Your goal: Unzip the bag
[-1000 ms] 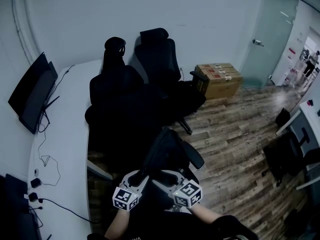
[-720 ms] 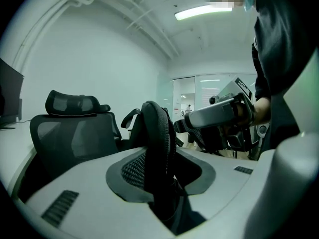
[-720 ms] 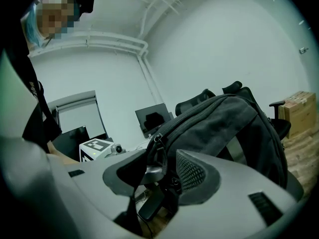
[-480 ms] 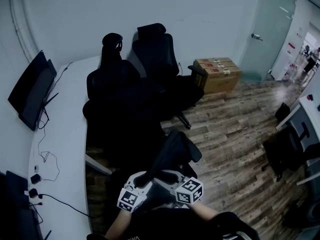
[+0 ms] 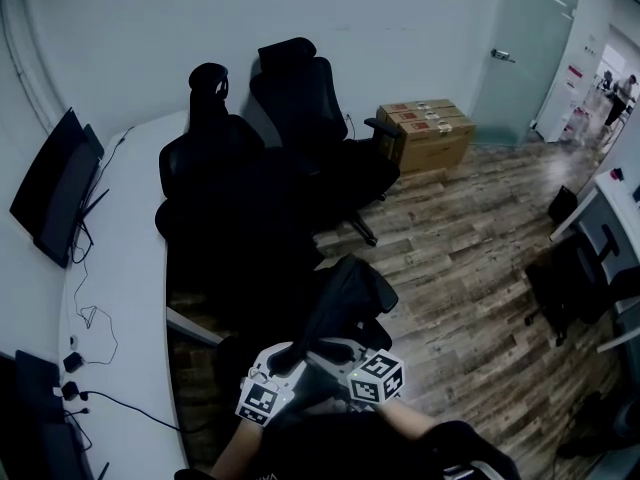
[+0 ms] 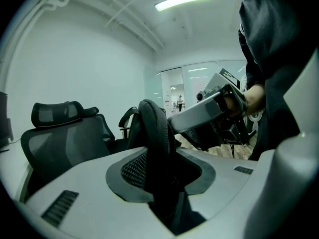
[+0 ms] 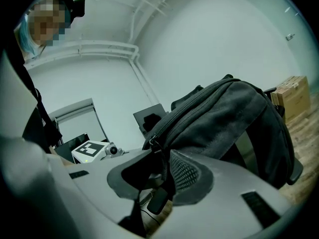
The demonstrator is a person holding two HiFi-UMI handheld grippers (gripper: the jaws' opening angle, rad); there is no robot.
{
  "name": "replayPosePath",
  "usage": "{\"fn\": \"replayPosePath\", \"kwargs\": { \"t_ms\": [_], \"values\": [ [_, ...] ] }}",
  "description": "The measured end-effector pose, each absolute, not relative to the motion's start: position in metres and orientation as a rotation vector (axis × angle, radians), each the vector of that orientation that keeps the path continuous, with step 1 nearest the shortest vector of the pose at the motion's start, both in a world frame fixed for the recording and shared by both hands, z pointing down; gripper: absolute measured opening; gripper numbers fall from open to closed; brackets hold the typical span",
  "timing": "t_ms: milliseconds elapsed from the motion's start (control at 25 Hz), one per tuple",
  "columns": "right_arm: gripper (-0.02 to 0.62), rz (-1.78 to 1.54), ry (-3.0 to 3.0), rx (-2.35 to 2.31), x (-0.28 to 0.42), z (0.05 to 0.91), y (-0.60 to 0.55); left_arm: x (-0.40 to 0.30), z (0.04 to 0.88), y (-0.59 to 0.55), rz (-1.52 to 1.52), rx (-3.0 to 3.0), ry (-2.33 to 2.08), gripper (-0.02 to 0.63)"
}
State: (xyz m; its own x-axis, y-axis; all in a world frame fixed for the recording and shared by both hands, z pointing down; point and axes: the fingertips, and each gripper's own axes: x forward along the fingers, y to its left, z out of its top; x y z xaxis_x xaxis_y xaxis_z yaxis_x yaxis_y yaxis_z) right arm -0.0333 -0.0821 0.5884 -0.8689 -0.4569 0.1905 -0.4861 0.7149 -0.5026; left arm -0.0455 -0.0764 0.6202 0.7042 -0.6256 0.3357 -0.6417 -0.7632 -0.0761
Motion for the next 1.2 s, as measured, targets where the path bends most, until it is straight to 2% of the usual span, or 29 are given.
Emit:
{"fn": "replayPosePath", "kwargs": {
  "t_ms": [200,720,1200],
  "values": [
    [0.067,0.778,-2.833,0.775,-0.033,0.588,-0.079,-0.048,0.621,-0.076,0.552,2.848,-1.091,0.146],
    [0.058,0.199,-2.659,0.917,-0.023,0.571,-0.084,-0.059,0.620,-0.086,0.560,2.797,-1.142,0.130],
    [0.051,0.066,-2.614,0.984,-0.010,0.564,-0.103,-0.062,0.619,-0.093,0.575,2.778,-1.144,0.118]
  ]
}}
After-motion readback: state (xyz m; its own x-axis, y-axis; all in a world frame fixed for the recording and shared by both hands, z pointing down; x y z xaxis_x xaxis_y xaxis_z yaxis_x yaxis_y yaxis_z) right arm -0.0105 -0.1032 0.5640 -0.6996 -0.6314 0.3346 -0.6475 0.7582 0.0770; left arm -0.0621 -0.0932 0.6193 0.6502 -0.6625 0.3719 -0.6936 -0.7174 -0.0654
